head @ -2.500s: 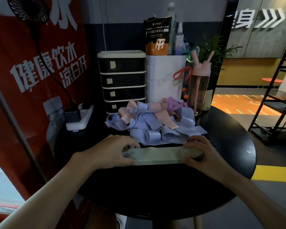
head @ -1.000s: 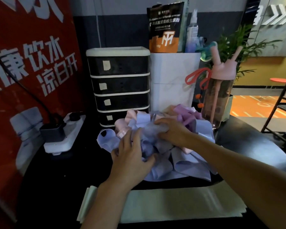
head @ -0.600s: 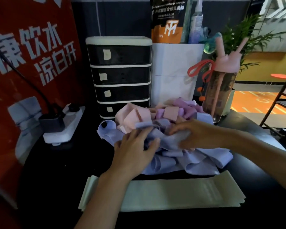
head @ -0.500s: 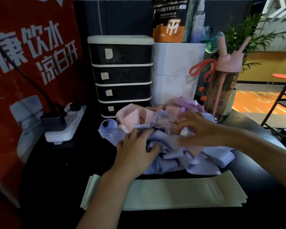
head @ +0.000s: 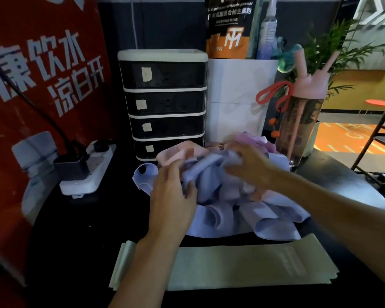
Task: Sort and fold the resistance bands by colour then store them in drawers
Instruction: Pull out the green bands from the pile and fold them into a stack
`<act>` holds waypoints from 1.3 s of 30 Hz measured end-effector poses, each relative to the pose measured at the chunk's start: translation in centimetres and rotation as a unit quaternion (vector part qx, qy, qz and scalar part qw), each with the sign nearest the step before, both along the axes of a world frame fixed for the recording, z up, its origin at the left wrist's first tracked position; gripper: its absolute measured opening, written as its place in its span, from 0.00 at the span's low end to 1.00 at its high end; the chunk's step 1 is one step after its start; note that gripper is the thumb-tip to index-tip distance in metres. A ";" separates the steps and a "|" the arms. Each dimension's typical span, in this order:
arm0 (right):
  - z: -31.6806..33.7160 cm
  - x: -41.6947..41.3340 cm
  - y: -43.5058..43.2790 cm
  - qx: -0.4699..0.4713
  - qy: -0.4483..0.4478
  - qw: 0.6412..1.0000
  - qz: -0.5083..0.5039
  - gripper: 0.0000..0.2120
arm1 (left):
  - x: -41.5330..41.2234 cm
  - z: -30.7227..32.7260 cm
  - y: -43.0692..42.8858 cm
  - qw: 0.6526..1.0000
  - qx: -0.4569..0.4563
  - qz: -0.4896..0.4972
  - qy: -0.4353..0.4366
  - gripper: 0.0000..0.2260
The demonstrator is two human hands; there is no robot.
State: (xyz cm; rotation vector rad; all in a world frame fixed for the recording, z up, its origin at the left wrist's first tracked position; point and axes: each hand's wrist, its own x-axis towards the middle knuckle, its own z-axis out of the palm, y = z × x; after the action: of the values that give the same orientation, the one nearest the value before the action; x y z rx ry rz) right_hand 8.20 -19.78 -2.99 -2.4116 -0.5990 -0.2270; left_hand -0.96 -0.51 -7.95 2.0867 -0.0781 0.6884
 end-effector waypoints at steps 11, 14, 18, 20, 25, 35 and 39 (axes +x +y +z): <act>8.5 2.5 -2.6 0.096 -0.163 0.972 -0.138 0.04 | 0.1 -0.1 0.1 1.000 0.010 -0.004 0.006 0.18; 6.7 1.3 -2.9 -0.058 0.105 0.992 -0.027 0.18 | 0.1 -0.1 0.0 1.000 0.017 -0.007 0.016 0.18; 4.3 0.3 -3.1 -0.133 0.250 0.957 0.057 0.30 | 0.2 -0.2 -0.2 0.999 0.034 -0.003 0.028 0.19; 3.2 0.3 -2.5 -0.097 0.161 0.980 0.060 0.24 | 0.2 -0.1 -0.4 0.998 0.045 -0.029 0.027 0.21; 0.7 0.2 -1.6 -0.168 0.095 0.980 0.051 0.17 | 0.1 -0.4 -0.7 0.985 0.130 -0.102 0.046 0.27; -0.3 1.5 -1.0 -0.166 -0.007 0.983 -0.078 0.36 | -0.3 -0.7 -0.9 0.952 0.259 -0.100 0.124 0.25; -1.3 3.4 -1.8 -0.154 0.068 0.981 -0.100 0.39 | -0.1 -1.0 -0.9 0.953 0.261 -0.096 0.122 0.24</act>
State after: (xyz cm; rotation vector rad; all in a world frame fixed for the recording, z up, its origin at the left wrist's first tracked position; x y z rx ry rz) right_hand 11.65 -21.59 -4.31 -2.7641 -0.3485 -0.0544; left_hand -1.08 -1.43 -8.92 2.6096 -0.3523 0.3026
